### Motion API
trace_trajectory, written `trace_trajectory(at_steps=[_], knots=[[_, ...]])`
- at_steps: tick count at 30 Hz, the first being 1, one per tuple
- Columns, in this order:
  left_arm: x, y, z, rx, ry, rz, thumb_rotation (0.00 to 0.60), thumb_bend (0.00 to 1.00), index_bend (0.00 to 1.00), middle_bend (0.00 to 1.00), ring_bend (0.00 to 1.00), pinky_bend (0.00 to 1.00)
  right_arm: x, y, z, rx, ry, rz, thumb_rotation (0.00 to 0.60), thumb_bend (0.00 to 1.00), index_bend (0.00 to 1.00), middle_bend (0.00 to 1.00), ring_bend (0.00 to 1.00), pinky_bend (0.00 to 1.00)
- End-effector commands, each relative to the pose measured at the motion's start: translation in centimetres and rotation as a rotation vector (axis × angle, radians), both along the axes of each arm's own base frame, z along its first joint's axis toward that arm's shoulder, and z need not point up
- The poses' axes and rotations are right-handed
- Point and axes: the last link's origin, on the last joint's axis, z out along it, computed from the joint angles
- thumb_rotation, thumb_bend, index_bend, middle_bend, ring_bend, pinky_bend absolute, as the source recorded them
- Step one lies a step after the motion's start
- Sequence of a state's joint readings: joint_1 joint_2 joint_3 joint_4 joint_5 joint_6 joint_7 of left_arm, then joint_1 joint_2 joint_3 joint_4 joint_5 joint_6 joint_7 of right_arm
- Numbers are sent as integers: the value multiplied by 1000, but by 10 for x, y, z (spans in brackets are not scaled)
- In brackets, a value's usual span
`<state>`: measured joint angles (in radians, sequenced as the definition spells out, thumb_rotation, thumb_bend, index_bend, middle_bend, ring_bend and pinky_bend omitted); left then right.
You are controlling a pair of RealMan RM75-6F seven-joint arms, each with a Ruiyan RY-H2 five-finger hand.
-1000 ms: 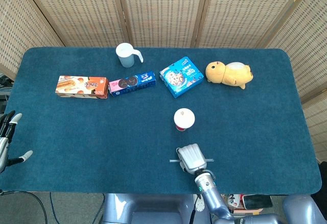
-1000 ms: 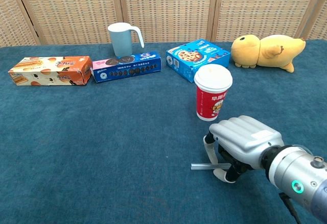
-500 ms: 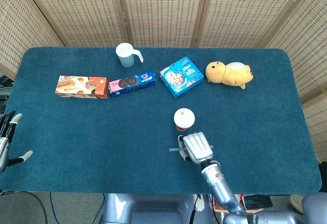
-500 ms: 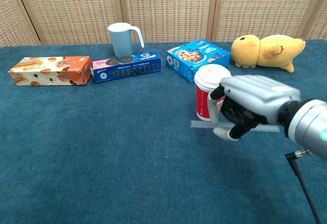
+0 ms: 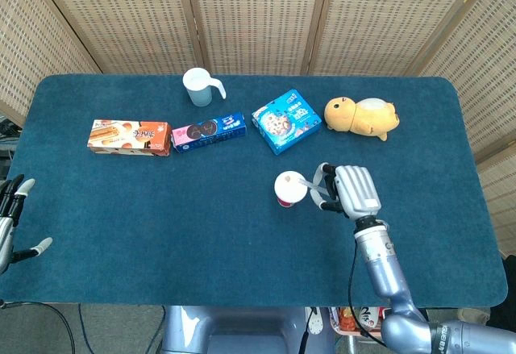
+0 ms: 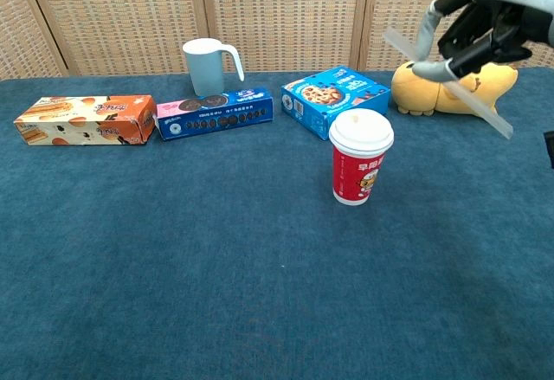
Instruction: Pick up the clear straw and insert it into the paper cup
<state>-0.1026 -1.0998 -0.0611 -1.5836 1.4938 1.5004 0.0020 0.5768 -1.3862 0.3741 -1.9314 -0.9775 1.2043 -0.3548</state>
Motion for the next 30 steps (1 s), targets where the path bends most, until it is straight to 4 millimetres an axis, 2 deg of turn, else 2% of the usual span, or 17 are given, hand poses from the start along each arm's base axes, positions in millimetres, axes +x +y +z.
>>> trace_trajectory(at_steps=[1, 4, 6, 8, 19, 30], knots=[[1, -1, 0, -3, -4, -4, 600, 93, 0, 0, 0, 0, 7, -12, 14, 15, -122, -10, 600, 572, 708, 900, 785, 988], [2, -2, 0, 2, 5, -6, 600, 92, 0, 0, 0, 0, 15, -24, 22, 39, -275, -10, 600, 572, 708, 900, 785, 988], [2, -2, -1, -1, 4, -1, 600, 92, 0, 0, 0, 0, 26, -35, 28, 73, -477, -8, 600, 572, 710, 900, 785, 988], [3, -2, 0, 3, 4, 1, 600, 93, 0, 0, 0, 0, 27, -40, 28, 85, -531, -2, 600, 572, 714, 900, 785, 988], [3, 1, 2, 9, 4, 17, 600, 94, 0, 0, 0, 0, 43, -61, 17, 114, -654, 44, 600, 572, 716, 900, 785, 988], [3, 8, 0, 8, 9, 31, 600, 94, 0, 0, 0, 0, 72, -70, -24, 189, -648, 46, 600, 571, 716, 897, 785, 963]])
